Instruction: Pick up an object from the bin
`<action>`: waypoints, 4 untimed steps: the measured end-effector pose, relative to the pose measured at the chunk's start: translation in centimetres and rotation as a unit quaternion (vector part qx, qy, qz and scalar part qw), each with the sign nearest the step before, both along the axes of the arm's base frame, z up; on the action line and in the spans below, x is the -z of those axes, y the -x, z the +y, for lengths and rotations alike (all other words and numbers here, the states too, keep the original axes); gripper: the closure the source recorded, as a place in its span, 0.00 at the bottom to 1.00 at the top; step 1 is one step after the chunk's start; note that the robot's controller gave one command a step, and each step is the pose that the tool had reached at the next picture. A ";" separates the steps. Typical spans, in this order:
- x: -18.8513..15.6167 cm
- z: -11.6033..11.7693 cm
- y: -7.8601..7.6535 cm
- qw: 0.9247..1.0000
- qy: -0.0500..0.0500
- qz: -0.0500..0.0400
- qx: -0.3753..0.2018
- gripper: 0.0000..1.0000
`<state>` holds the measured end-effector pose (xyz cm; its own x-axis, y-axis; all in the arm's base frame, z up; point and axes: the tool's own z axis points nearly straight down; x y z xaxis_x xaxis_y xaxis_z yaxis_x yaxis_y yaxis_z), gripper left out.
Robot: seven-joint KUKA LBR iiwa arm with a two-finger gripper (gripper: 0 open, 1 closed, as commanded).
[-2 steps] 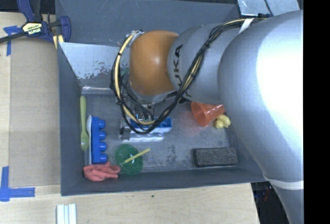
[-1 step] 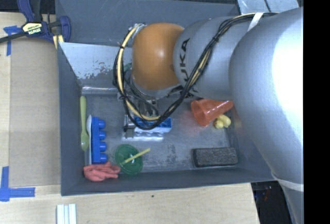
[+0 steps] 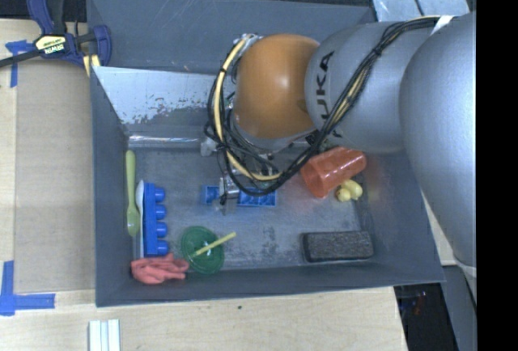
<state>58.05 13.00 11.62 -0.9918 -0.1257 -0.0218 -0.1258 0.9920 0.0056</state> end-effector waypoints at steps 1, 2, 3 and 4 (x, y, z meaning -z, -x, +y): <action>-2.1 -2.9 0.1 1.000 0.001 0.007 0.030 0.00; -1.9 -6.4 -0.2 1.000 0.003 0.006 -0.023 0.00; 4.1 -12.2 -0.1 0.999 -0.001 -0.005 0.039 1.00; 4.3 -12.1 0.0 0.999 -0.001 -0.003 0.040 0.00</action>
Offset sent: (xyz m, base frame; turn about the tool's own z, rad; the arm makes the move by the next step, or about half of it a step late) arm 0.0015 -0.0821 0.0093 -0.0987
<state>58.02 0.86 7.36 -0.9985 -0.0469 -0.0288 -0.0471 0.9989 0.0071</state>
